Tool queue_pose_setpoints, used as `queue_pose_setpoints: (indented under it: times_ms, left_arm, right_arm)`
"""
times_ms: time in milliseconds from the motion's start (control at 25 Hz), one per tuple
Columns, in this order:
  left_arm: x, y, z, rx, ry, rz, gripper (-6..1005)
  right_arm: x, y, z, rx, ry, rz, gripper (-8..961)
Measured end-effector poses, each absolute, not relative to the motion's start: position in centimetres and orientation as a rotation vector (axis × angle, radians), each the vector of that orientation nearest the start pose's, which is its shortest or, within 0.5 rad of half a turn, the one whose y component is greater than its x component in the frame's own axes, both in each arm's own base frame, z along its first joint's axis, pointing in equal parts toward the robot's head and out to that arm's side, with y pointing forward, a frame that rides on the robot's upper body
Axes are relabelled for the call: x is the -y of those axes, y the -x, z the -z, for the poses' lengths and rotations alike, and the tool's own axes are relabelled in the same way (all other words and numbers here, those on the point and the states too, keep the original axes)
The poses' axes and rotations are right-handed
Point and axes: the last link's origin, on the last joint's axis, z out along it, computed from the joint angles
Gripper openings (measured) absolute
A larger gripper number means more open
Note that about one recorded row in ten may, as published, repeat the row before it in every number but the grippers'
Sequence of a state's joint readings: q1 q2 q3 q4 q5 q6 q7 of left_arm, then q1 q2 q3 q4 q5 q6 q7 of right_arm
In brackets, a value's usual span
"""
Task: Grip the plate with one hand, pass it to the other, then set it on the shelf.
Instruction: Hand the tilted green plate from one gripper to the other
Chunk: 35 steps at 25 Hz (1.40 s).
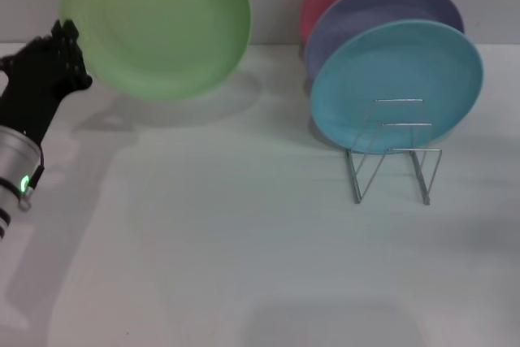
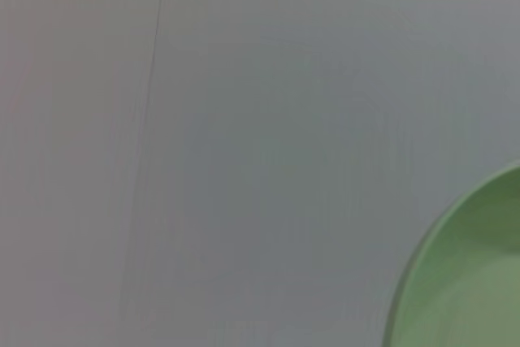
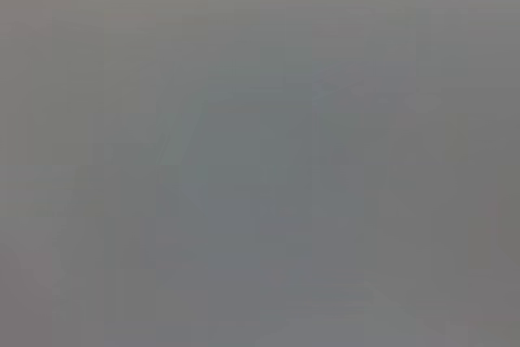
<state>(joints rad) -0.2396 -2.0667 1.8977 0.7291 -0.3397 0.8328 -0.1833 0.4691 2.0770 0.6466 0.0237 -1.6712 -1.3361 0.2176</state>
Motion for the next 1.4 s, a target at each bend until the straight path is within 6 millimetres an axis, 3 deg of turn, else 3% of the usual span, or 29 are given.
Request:
queue_pose_setpoints:
  times_ms: [120, 520, 640, 840, 1120, 1400]
  left_arm:
    - [-33.8, 27.7, 1.3, 0.594, 1.638, 0.844, 43]
    - [-32.5, 29.3, 1.8, 0.635, 1.642, 0.858, 44]
    - [-32.2, 29.4, 1.7, 0.629, 1.636, 0.867, 45]
    - [-32.1, 29.4, 1.9, 0.632, 1.641, 0.867, 45]
    - [-31.6, 29.6, 2.0, 0.62, 1.634, 0.881, 46]
    - [-31.4, 29.6, 2.0, 0.625, 1.622, 0.891, 47]
  right_arm:
    - [-30.6, -35.0, -4.0, -0.525, 1.217, -0.825, 625]
    - [-25.3, -33.0, -1.0, -0.494, 1.299, -0.982, 618]
    - [-24.8, -32.2, 0.0, -0.501, 1.347, -1.019, 619]
    - [-25.0, -30.6, 1.5, -0.491, 1.424, -1.052, 619]
    - [-26.4, -26.5, 4.8, -0.41, 1.598, -1.061, 619]
    - [-27.7, -24.3, 6.3, -0.378, 1.706, -1.083, 617]
